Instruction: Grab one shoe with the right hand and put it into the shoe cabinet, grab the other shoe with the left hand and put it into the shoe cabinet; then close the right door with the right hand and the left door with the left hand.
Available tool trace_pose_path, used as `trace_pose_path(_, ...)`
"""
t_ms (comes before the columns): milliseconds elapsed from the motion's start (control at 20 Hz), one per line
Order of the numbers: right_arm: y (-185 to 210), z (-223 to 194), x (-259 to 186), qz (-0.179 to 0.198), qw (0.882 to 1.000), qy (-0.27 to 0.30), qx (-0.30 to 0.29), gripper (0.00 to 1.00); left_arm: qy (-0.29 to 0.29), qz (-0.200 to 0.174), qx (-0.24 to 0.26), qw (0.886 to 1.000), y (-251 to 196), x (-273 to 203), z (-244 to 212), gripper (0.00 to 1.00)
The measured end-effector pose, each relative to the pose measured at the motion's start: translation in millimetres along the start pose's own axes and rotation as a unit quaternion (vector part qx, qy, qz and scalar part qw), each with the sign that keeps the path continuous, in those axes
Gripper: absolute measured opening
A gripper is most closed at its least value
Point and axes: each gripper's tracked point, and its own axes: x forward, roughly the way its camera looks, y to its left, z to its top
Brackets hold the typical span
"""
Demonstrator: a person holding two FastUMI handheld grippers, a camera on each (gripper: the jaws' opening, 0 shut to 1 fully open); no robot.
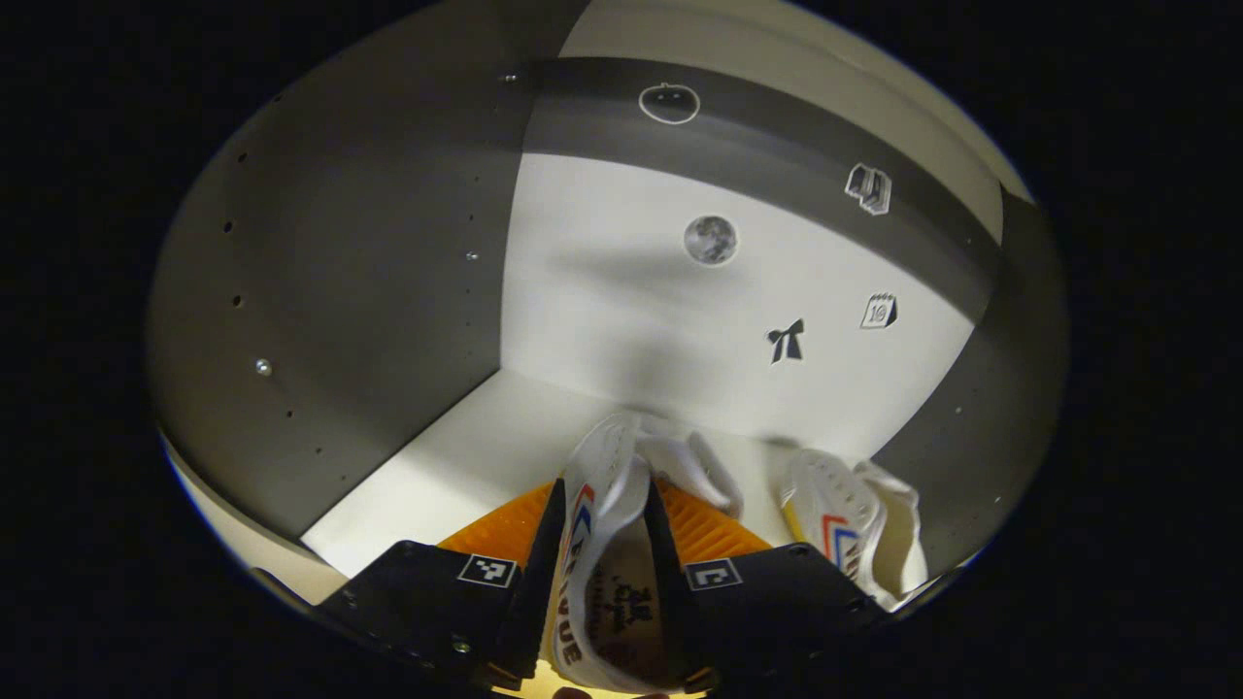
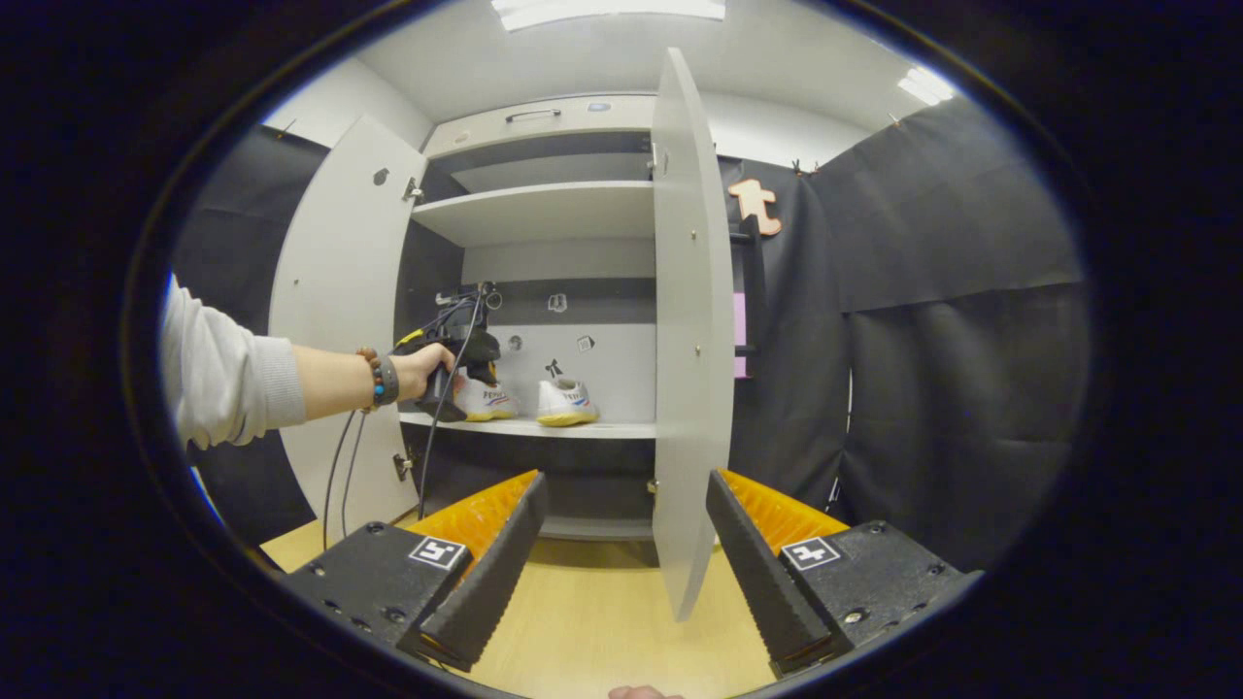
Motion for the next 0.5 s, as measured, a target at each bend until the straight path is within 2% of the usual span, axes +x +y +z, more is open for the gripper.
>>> trace_pose_path(50, -1.8, 2.3, -0.8, -0.001, 1.0, -0.005, 0.002, 1.0, -0.01, -0.005, 0.011, 1.0, -1.0, -7.3, 3.4, 0.7)
trace_pose_path(100, -4.1, 2.1, -0.7, -0.004, 1.0, -0.007, 0.003, 1.0, -0.022, -0.014, 0.017, 1.0, -3.7, -17.6, 7.6, 0.44)
trace_pose_path(150, -6.9, 1.1, -0.5, -0.007, 1.0, -0.006, 0.003, 1.0, -0.04, -0.018, 0.02, 0.999, -4.5, -28.0, 16.5, 0.77)
trace_pose_path(200, -10.0, 1.8, -0.6, -0.011, 1.0, -0.007, 0.004, 1.0, -0.058, -0.028, 0.025, 0.998, -4.3, -40.6, 22.8, 0.61)
trace_pose_path(350, -26.3, 9.4, -2.6, -0.019, 1.0, -0.015, 0.011, 1.0, -0.123, -0.077, 0.043, 0.989, -8.7, -114.9, 32.3, 0.62)
trace_pose_path(400, -37.9, 16.6, -4.9, -0.029, 0.999, -0.02, 0.01, 1.0, -0.151, -0.102, 0.047, 0.982, -12.6, -150.3, 27.2, 0.61)
trace_pose_path(500, -71.3, 34.0, -3.2, -0.064, 0.997, -0.037, -0.001, 1.0, -0.233, -0.144, 0.065, 0.96, -16.2, -227.7, 13.5, 0.61)
